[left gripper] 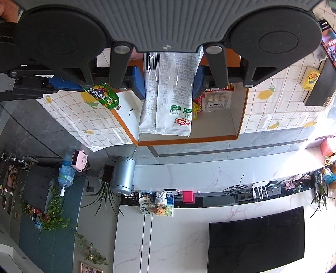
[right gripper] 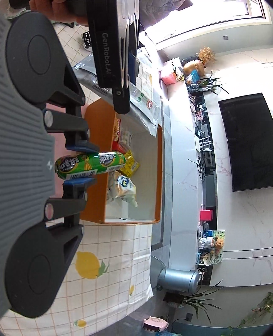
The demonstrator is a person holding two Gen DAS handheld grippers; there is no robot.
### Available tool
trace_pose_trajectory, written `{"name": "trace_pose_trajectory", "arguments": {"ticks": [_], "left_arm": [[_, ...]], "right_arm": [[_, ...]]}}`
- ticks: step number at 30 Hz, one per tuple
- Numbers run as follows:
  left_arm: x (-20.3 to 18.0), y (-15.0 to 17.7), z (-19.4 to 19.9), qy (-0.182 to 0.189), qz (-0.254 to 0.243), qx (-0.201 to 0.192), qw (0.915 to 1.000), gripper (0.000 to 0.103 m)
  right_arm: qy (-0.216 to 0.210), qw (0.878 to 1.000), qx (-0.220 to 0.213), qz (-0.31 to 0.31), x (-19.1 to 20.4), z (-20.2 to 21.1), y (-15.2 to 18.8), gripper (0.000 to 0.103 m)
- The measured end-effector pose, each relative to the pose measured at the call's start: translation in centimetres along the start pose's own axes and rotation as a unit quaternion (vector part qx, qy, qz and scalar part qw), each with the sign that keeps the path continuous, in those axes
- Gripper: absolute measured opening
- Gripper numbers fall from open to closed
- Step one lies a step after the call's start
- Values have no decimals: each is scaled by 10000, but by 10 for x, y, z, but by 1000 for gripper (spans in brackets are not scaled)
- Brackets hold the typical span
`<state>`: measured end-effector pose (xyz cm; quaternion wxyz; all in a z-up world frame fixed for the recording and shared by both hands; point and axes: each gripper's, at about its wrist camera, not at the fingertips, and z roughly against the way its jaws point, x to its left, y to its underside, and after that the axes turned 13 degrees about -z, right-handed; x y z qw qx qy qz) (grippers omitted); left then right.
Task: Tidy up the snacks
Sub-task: 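Lift the sachets and sausage stick with both grippers over the box, then open both grippers to drop the sachets and sausage into the box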
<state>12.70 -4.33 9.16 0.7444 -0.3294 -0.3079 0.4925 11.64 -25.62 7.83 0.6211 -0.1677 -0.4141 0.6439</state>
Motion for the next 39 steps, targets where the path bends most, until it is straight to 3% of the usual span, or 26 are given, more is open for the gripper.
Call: {"name": "trace_pose_trajectory", "arguments": {"ticks": [10, 18, 30, 39], "left_arm": [[21, -29, -52, 203, 53, 137, 9997, 54], [35, -42, -100, 213, -136, 413, 9988, 54], [47, -24, -181, 743, -115, 1423, 9870, 54], [48, -14, -204, 984, -178, 1911, 9765, 54]], "right_arm": [[310, 9994, 127, 127, -7, -51, -57, 21], [583, 9966, 534, 242, -10, -121, -87, 21], [1277, 9748, 1378, 1203, -3, -211, -82, 21], [1468, 9546, 1846, 1820, -2, -240, -69, 21]]}}
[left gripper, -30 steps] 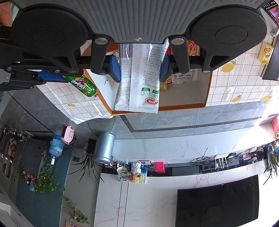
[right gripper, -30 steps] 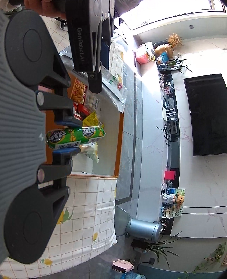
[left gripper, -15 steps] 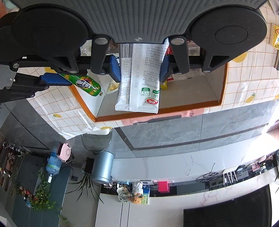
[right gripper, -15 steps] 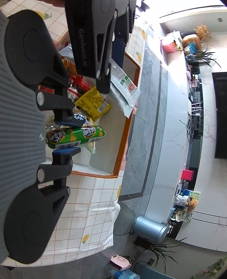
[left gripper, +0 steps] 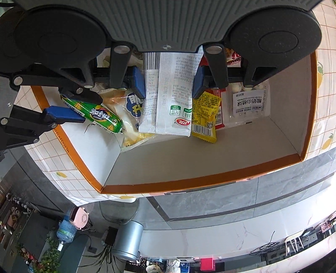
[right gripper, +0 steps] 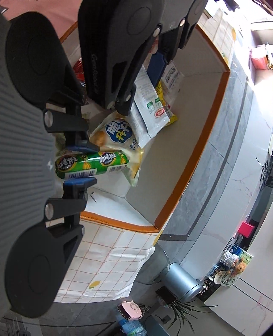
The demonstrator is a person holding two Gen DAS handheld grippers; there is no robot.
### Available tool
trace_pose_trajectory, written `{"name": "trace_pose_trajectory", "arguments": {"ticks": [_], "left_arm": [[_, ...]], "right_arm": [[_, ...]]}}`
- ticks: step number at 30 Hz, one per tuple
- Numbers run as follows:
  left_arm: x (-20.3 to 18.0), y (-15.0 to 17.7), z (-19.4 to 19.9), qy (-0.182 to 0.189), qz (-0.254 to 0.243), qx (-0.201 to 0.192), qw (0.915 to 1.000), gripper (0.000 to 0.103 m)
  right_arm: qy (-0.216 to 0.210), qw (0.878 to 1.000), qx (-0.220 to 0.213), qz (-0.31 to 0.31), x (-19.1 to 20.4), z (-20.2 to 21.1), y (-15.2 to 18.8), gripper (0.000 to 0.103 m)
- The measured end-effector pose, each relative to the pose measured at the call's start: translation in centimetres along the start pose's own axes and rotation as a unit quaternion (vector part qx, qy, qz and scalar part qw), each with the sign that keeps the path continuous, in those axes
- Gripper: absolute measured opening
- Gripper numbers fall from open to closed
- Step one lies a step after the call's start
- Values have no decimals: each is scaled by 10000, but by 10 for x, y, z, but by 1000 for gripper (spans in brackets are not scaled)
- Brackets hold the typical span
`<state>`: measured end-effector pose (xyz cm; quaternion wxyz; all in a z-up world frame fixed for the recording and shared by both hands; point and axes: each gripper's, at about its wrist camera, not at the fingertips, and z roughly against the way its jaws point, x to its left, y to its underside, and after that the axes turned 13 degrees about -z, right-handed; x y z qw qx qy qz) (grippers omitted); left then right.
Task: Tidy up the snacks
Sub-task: 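Open both grippers to drop the sachets and sausage into the box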
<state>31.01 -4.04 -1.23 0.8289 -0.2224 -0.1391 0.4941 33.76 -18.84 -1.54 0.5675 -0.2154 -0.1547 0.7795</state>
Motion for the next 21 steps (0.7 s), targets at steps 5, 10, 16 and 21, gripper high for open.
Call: {"name": "trace_pose_trajectory", "arguments": {"ticks": [5, 10, 16, 21], "left_arm": [[-1, 0, -4, -15, -101, 156, 9998, 55], [0, -3, -5, -102, -19, 282, 9995, 56], [-2, -4, 7, -234, -64, 238, 9994, 63], [-5, -9, 26, -300, -54, 52, 9995, 74]], "right_arm": [[31, 9993, 100, 364, 7, -4, 0, 19], [-43, 9989, 155, 447, 9, -1, -1, 18], [-86, 9991, 114, 412, 5, 7, -5, 18], [-136, 9991, 14, 410, 4, 22, -3, 31]]}}
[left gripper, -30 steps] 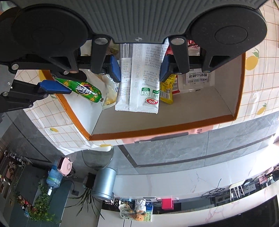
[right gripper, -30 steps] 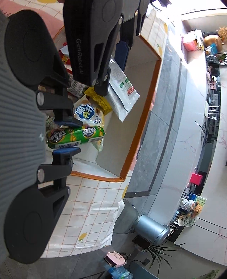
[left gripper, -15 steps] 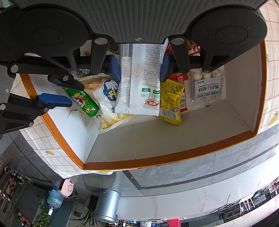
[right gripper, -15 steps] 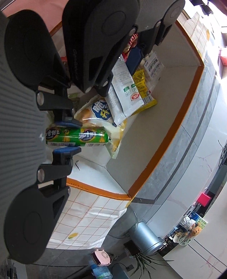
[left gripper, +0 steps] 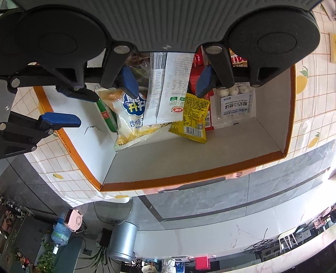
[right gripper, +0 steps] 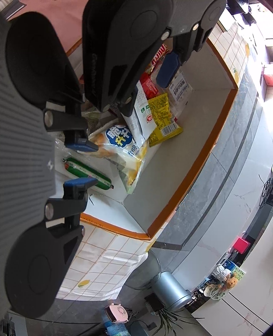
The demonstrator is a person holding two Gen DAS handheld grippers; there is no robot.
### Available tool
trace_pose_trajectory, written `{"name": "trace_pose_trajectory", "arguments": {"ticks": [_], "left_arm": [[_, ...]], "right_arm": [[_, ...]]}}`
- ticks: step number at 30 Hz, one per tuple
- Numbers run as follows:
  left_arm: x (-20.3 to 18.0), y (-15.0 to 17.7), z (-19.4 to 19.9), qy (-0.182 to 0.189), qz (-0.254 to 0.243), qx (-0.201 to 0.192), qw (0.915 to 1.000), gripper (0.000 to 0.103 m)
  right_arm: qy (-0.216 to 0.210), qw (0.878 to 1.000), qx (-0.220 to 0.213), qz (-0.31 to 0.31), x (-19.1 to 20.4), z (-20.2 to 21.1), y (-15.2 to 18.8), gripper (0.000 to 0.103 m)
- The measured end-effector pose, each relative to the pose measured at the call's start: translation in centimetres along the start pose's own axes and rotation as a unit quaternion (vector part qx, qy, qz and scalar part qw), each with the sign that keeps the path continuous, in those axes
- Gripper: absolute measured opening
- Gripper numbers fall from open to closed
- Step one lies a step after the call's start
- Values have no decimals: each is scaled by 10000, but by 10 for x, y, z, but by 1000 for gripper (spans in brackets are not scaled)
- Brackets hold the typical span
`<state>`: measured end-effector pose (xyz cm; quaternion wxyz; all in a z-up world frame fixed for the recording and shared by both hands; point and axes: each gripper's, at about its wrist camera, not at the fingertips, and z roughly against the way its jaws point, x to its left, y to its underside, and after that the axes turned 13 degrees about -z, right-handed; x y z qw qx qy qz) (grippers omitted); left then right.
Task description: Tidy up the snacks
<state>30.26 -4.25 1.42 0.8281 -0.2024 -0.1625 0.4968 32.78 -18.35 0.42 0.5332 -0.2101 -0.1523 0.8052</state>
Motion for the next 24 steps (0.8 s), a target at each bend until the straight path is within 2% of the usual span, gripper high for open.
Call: {"name": "trace_pose_trajectory", "arguments": {"ticks": [4, 6, 10, 14, 20, 24], "left_arm": [[-8, -2, 16, -99, -119, -98, 9998, 80], [-13, -2, 24, -163, -188, -130, 9996, 80], [-19, -1, 47, -328, -280, -243, 9988, 80], [-26, 0, 75, -469, -338, -441, 9974, 83], [-39, 9, 118, -622, -360, -719, 9948, 83], [-51, 26, 142, -637, -454, -844, 9934, 85]], "right_arm": [[12, 9999, -149, 50, 0, 20, 2, 40], [16, 9997, -239, 58, 0, 32, 4, 46], [80, 9990, -430, 115, 2, 58, 8, 53], [75, 9976, -680, 112, 2, 89, 16, 69], [0, 9951, -983, 105, 3, 138, 33, 77], [-72, 9931, -1163, 128, 5, 167, 48, 78]]}}
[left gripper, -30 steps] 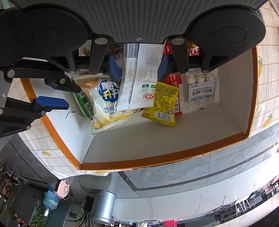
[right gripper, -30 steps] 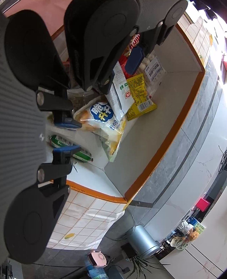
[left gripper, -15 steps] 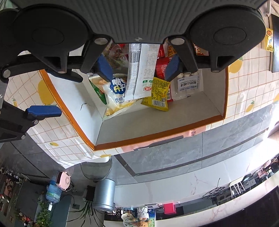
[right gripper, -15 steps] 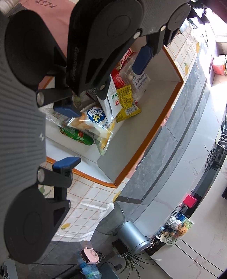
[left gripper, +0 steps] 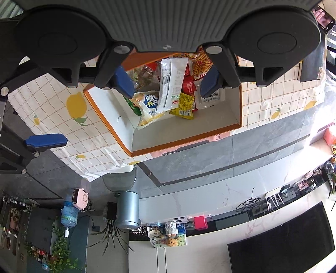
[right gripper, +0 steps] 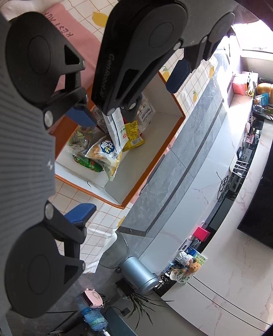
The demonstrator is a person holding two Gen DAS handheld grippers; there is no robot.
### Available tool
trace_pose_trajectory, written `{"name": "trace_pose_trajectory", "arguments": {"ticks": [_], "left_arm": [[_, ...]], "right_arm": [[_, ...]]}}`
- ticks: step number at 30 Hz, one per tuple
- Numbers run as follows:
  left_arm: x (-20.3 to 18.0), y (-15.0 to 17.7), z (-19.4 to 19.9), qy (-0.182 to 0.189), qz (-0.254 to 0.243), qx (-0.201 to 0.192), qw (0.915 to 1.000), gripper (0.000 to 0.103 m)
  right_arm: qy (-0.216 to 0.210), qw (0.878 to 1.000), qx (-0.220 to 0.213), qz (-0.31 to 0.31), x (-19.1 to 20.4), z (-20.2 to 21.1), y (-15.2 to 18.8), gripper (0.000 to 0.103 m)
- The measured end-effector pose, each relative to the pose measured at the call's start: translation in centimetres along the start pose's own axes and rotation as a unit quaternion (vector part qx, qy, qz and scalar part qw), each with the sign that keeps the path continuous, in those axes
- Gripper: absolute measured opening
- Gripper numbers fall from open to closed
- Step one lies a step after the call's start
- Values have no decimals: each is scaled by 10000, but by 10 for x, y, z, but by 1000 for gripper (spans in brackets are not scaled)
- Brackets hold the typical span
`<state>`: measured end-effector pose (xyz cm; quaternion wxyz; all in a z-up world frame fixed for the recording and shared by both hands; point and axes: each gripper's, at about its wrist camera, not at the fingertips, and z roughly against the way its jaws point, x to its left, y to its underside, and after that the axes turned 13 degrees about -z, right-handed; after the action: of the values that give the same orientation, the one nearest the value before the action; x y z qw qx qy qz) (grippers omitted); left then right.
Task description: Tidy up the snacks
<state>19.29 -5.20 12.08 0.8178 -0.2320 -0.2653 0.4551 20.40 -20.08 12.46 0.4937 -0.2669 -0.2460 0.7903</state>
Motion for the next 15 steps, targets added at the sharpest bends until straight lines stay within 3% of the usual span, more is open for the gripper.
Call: {"name": "trace_pose_trajectory", "arguments": {"ticks": [6, 15], "left_arm": [[-11, 21, 34, -190, -99, -135, 9997, 85], [-29, 48, 70, -520, -169, -455, 9975, 87]], "right_arm": [[-203, 9995, -200, -133, 6, 37, 20, 83], [-434, 9923, -674, -940, 11, 68, 58, 91]]}}
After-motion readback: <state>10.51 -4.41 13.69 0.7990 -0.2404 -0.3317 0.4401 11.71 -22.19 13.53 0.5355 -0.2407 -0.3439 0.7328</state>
